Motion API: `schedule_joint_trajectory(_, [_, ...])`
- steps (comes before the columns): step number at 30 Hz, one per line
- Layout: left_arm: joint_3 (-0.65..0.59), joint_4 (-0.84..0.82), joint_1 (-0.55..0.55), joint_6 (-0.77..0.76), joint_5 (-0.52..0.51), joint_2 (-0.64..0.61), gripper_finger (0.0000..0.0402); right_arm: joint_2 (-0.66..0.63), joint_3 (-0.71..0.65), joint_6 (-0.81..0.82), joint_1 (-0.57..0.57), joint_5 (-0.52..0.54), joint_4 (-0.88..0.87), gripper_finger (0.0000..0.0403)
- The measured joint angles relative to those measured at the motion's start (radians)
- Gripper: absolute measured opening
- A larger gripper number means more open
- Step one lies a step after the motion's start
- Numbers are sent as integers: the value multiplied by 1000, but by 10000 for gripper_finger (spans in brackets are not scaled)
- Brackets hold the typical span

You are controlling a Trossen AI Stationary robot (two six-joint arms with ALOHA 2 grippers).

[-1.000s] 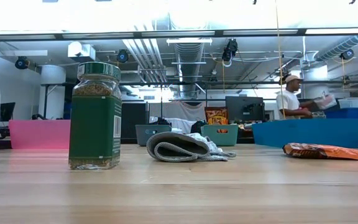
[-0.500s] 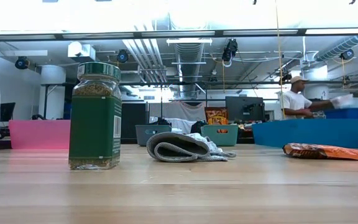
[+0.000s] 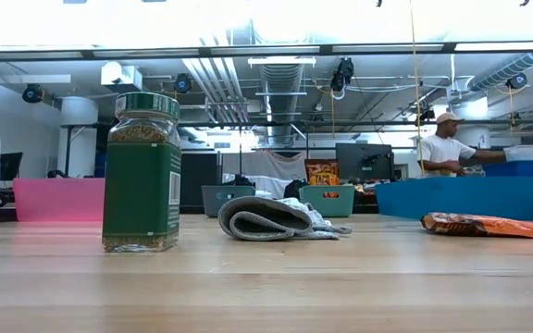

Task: Sort spices by type
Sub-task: Put the brown seasoning bottle into the blue bin

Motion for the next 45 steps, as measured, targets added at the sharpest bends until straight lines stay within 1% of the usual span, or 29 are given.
schedule_joint_trajectory(5, [0,14,2,0,-4,34,231,0,0,-9,0,7,13,177])
schedule_joint_trajectory(8, [0,56,1,2,-2,52,231,-1,0,-10,0,7,12,177])
schedule_joint_trajectory(11, [0,102,1,14,22,65,231,-1,0,-11,0,-1,14,177])
schedule_joint_trajectory(14, [0,105,2,15,26,70,229,-1,0,-11,0,-1,10,177])
schedule_joint_trajectory(17, [0,104,3,22,38,74,216,-1,0,-11,0,-1,9,177])
schedule_joint_trajectory(19, [0,107,4,36,64,76,199,-1,0,-11,0,-1,8,177])
schedule_joint_trajectory(22, [0,108,4,58,66,76,174,-1,0,-11,0,0,9,177])
schedule_joint_trajectory(28, [0,107,4,61,68,76,174,-1,0,-11,0,0,6,177])
schedule_joint_trajectory(30, [0,108,4,61,67,76,174,-1,0,-8,0,0,5,188])
schedule_joint_trajectory(34, [0,106,5,78,20,75,174,-1,0,12,0,18,-13,240])
schedule_joint_trajectory(37, [0,89,11,108,-8,62,174,-1,0,41,0,43,-46,263])
schedule_joint_trajectory(39, [4,66,23,131,-37,48,174,-7,0,72,0,74,-82,270])
schedule_joint_trajectory(42, [43,-4,43,158,-65,42,174,-19,0,111,-1,91,-121,275])
schedule_joint_trajectory(45, [90,-105,52,212,-148,45,174,-37,1,164,0,161,-187,273])
